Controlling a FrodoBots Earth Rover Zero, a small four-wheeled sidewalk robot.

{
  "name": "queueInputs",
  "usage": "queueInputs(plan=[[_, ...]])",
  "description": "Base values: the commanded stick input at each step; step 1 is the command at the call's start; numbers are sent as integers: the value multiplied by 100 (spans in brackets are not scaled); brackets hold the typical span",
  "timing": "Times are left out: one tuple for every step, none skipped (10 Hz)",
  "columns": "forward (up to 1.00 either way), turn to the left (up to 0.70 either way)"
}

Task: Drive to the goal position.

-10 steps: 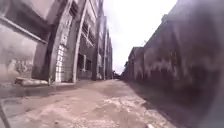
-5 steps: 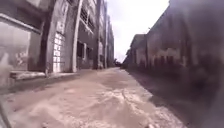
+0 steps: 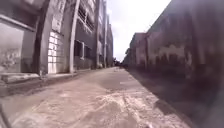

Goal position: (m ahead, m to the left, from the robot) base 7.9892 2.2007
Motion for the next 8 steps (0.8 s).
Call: queueInputs(plan=[[60, 0], [60, 0], [60, 0], [60, 0], [60, 0], [60, 0], [60, 0], [60, 0]])
